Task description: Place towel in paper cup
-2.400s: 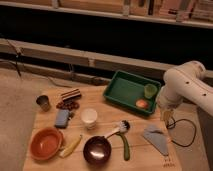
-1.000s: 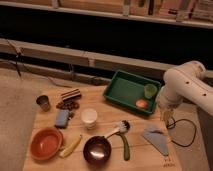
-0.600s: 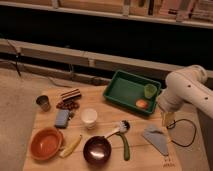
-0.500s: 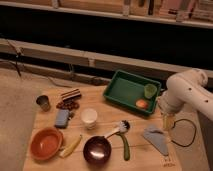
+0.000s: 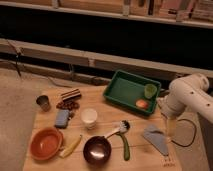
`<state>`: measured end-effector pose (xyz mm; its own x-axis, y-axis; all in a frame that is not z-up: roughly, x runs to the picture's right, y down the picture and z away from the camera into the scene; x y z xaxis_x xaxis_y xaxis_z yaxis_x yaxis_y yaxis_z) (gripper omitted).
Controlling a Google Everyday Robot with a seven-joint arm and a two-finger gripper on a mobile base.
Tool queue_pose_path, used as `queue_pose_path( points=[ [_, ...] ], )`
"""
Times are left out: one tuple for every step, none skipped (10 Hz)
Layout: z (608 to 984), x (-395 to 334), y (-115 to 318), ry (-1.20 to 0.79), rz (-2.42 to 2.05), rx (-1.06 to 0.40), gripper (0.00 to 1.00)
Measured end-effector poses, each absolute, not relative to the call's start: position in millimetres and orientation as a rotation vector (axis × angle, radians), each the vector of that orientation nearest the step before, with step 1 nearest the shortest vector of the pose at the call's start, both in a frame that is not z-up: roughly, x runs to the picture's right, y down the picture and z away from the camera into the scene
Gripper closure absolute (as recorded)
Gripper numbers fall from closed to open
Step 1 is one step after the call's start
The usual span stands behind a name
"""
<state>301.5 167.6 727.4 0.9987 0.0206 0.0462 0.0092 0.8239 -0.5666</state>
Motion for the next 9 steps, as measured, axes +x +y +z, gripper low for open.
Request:
queue_pose_path(
  points=[
    [736, 300, 174, -0.056, -0.001, -0.603, 0.00],
    [740, 298, 176, -0.060, -0.008, -0.601, 0.00],
    [742, 298, 178, -0.059, -0.007, -0.603, 0.00],
    [746, 301, 183, -0.063, -0.008, -0.607, 0.00],
    [750, 302, 186, -0.070, -0.014, -0.610, 0.00],
    [757, 304, 193, -0.074, -0.018, -0.613, 0.00],
    [766, 305, 204, -0.079, -0.021, -0.616, 0.00],
    [771, 303, 212, -0.084, -0.028, -0.622, 0.00],
    [774, 297, 222, -0.091, -0.036, -0.630, 0.00]
  ],
)
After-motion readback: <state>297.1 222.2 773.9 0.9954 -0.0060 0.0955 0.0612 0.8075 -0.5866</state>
